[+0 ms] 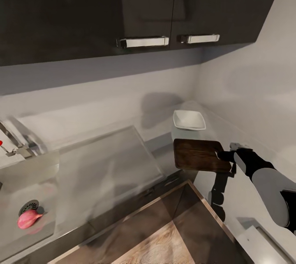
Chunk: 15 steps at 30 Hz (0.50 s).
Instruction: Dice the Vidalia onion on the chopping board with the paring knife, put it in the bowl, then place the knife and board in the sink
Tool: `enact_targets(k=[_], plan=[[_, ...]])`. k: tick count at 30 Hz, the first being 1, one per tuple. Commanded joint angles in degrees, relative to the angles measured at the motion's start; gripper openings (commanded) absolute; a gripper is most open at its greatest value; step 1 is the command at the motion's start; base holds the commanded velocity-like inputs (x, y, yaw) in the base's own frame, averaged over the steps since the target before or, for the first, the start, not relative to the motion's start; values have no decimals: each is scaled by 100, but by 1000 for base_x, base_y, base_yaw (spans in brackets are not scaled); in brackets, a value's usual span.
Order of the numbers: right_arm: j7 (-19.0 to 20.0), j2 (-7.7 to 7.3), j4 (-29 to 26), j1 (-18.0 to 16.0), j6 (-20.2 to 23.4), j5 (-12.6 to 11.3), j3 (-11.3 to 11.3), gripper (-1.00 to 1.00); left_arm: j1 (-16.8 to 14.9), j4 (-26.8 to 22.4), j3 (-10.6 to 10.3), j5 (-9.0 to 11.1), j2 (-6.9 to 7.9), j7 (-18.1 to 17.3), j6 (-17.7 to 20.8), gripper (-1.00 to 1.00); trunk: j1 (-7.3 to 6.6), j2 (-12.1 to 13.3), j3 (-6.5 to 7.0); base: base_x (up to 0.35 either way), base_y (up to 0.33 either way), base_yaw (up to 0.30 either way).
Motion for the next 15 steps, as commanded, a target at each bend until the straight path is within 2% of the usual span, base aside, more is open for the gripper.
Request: enact_targets(k=[1,15], plan=[[12,1,7,3,40,92,-11,100,-1,-4,29,15,-5,-4,-11,100,5,-6,-21,0,0,0],[-22,6,7,3,49,101,-5,100,-1,56,37,8,-5,-4,-11,100,5,-6,-61,0,0,0]])
